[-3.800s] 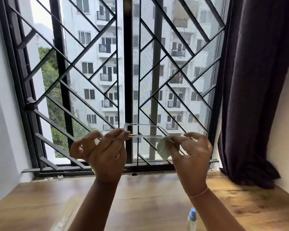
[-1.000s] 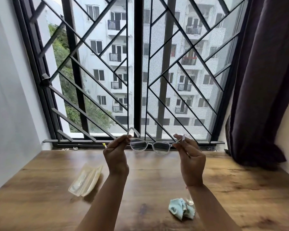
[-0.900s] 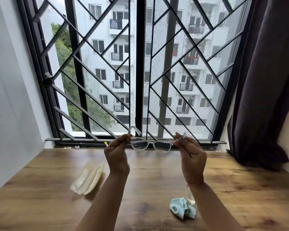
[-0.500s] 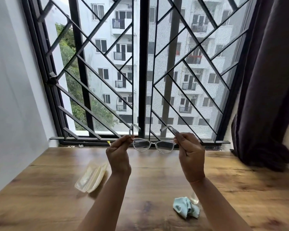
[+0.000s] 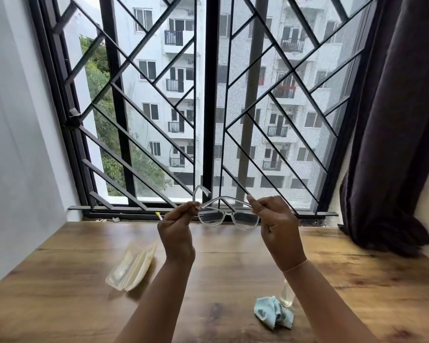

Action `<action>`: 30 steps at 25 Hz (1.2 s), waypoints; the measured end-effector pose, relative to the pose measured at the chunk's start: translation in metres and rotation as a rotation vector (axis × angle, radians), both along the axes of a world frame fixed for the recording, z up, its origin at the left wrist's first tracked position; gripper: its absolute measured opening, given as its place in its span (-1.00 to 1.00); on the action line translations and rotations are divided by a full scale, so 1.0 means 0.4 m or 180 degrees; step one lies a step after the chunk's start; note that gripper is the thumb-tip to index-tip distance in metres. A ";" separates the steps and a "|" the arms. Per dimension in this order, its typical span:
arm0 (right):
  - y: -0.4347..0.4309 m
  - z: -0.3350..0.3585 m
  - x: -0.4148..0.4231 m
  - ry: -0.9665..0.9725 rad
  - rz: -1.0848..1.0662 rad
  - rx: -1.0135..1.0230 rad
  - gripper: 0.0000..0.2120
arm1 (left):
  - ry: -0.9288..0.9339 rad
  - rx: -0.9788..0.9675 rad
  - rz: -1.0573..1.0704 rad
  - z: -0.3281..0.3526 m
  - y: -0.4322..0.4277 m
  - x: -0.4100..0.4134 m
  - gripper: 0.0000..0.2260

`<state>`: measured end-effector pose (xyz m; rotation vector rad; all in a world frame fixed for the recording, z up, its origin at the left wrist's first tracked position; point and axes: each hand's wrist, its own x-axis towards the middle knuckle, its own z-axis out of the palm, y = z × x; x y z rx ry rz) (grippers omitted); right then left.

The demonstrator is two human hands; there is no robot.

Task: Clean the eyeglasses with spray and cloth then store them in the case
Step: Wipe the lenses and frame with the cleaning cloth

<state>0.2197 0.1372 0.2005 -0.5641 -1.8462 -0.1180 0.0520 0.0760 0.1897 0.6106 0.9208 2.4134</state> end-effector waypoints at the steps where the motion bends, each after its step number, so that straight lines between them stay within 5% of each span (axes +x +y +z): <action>1: 0.000 0.002 0.002 0.0017 0.0023 -0.0011 -0.70 | -0.0009 -0.0011 0.0005 -0.003 0.002 -0.001 -0.57; 14: 0.016 0.007 0.022 -0.0341 -0.0145 0.0062 -0.70 | 0.0413 -0.0261 -0.0142 0.004 0.000 0.012 -0.68; 21: 0.013 0.006 0.027 -0.0249 -0.0235 -0.0049 -0.68 | 0.1432 -0.0065 0.0029 0.019 -0.017 -0.019 -0.60; 30: 0.010 0.006 0.031 -0.0118 -0.0091 -0.0180 -0.73 | 0.3131 -0.0422 0.1036 0.069 -0.028 -0.034 -0.90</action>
